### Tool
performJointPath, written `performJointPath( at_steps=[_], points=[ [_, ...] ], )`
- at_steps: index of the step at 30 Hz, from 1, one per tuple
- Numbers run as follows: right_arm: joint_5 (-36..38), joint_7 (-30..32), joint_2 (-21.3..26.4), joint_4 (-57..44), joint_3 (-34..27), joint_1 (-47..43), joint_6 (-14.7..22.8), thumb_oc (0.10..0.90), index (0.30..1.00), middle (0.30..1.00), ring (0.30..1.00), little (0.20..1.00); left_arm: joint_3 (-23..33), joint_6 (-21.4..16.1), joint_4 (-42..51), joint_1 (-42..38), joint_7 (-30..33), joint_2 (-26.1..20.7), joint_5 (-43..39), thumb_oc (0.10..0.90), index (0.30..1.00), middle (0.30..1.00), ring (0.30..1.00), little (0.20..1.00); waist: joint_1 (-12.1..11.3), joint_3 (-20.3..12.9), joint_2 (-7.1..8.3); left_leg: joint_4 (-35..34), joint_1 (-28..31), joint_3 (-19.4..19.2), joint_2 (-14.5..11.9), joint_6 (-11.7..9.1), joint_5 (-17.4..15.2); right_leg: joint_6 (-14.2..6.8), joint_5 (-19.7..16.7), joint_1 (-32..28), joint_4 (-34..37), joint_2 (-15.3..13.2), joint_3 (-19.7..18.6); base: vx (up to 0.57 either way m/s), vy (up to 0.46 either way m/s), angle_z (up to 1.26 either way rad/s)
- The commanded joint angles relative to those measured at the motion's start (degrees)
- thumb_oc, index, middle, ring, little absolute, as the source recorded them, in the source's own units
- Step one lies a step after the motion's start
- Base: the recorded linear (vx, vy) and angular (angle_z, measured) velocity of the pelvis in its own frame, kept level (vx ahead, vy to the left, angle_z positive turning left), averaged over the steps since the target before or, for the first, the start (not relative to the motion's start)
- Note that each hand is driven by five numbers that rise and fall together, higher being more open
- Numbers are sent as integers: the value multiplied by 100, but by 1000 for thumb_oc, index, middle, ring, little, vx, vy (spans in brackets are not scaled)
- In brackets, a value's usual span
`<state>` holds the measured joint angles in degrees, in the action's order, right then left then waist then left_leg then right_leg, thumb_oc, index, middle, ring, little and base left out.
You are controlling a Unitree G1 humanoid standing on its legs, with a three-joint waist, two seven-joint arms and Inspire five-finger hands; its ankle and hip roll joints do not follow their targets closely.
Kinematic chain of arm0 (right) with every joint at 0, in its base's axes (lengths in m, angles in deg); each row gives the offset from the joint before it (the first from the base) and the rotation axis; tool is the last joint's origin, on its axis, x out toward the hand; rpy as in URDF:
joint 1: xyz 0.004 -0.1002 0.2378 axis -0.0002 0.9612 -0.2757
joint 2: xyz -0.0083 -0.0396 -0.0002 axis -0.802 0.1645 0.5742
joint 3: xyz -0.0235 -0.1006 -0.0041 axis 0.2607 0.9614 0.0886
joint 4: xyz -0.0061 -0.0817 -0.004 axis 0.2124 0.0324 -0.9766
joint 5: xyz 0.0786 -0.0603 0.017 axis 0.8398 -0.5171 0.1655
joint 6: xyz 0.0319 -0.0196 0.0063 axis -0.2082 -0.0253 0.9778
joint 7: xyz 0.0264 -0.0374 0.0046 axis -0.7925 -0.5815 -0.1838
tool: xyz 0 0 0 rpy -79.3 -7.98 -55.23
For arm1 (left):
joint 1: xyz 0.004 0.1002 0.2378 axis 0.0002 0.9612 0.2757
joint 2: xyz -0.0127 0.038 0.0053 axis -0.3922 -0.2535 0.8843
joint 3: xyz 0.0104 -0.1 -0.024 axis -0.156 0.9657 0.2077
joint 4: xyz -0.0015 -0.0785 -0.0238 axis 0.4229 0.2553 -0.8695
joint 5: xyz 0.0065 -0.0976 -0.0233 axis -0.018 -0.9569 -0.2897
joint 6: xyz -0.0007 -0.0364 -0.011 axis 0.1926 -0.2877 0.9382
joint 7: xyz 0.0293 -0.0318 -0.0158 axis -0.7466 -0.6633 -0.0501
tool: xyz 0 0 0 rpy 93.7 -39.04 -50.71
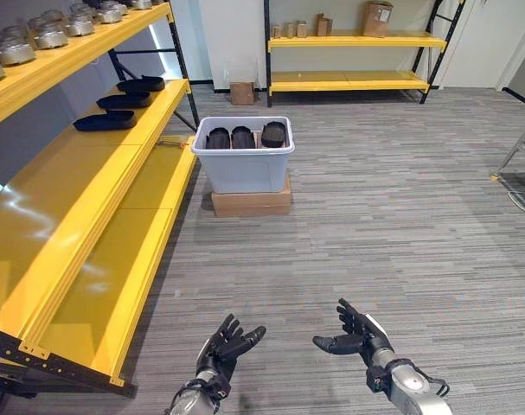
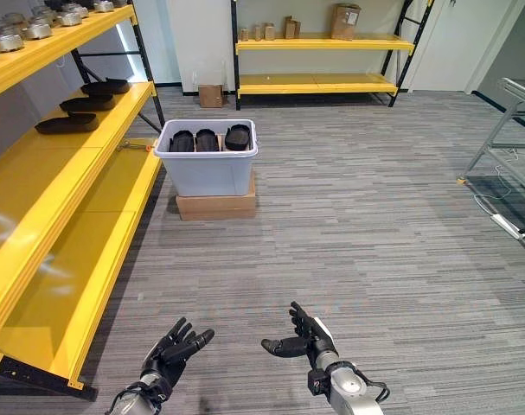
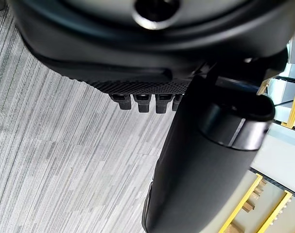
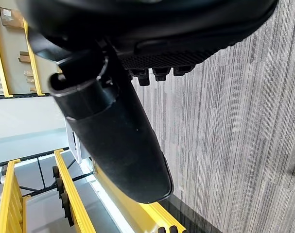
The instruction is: Move parts from the plastic box to the shelf.
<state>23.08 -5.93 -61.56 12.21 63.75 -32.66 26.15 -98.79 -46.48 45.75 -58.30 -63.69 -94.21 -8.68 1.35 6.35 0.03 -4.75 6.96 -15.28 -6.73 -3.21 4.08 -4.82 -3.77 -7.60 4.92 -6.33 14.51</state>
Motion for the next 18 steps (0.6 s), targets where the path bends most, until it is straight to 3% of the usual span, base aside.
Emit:
performJointPath(
  at_steps=[1,5,9,10,11,13,14,16,17,18],
  points=[
    [71,-133,-15,-538,-174,-564,631,900,1000,1000,1000,1000,-78,-530,491,-499,-154,-127,-164,900,1000,1000,1000,1000,-60,82,206,136,192,114,124,184,-472,-100,326,-41,-392,-191,48,12,143,1],
    [56,-136,-31,-590,-256,-523,714,900,1000,1000,1000,1000,28,-486,714,-484,-233,-164,-354,900,1000,1000,1000,1000,-81,107,238,246,115,158,205,290,-545,-119,431,23,-670,-246,18,0,164,3],
    [50,35,-34,-640,-345,-544,797,900,1000,1000,1000,1000,-51,-353,772,-582,-401,-238,-91,900,1000,1000,1000,1000,-64,237,266,488,-65,270,363,546,-661,-136,604,317,-1534,-296,-89,-41,170,14],
    [67,81,-38,-654,-352,-558,845,900,1000,1000,1000,1000,-84,-301,749,-631,-434,-256,-114,900,1000,1000,1000,1000,-49,279,269,540,-106,269,420,643,-703,-183,526,486,-1946,-337,-105,-85,292,12],
    [90,138,-61,-703,-359,-576,916,900,1000,1000,1000,1000,-150,-289,702,-742,-464,-289,-82,900,1000,1000,1000,1000,-34,391,224,629,-149,267,460,781,-754,-262,172,918,-2997,-526,-80,-79,303,18],
    [100,155,-62,-685,-342,-634,1010,900,1000,1000,1000,1000,-227,-338,722,-806,-490,-308,-47,900,1000,1000,1000,1000,-72,531,158,654,-108,196,466,842,-800,-354,-209,1424,-4109,-845,82,-22,263,17],
    [118,130,-46,-633,-337,-704,1016,900,1000,1000,1000,1000,-268,-377,740,-820,-448,-303,-53,900,1000,1000,1000,1000,-77,596,151,642,-44,158,460,832,-827,-385,-297,1568,-4246,-879,165,57,138,-11],
    [151,66,8,-552,-328,-792,1041,900,1000,1000,1000,1000,-316,-395,752,-858,-473,-301,-119,900,1000,1000,1000,1000,21,660,216,647,88,198,510,805,-930,-416,-353,1741,-3847,-615,81,180,-18,-29],
    [180,68,29,-573,-356,-750,1055,900,1000,1000,1000,1000,-353,-310,784,-901,-515,-303,-139,900,1000,1000,1000,1000,170,680,308,653,218,340,594,780,-1040,-423,-418,1833,-3119,-355,-122,348,-143,-15],
    [208,70,12,-622,-385,-700,1047,900,1000,1000,1000,1000,-385,-226,804,-937,-526,-315,-110,900,1000,1000,1000,1000,257,669,384,667,274,443,656,751,-1114,-431,-532,1884,-2489,-275,-272,347,-166,7]
  ],
)
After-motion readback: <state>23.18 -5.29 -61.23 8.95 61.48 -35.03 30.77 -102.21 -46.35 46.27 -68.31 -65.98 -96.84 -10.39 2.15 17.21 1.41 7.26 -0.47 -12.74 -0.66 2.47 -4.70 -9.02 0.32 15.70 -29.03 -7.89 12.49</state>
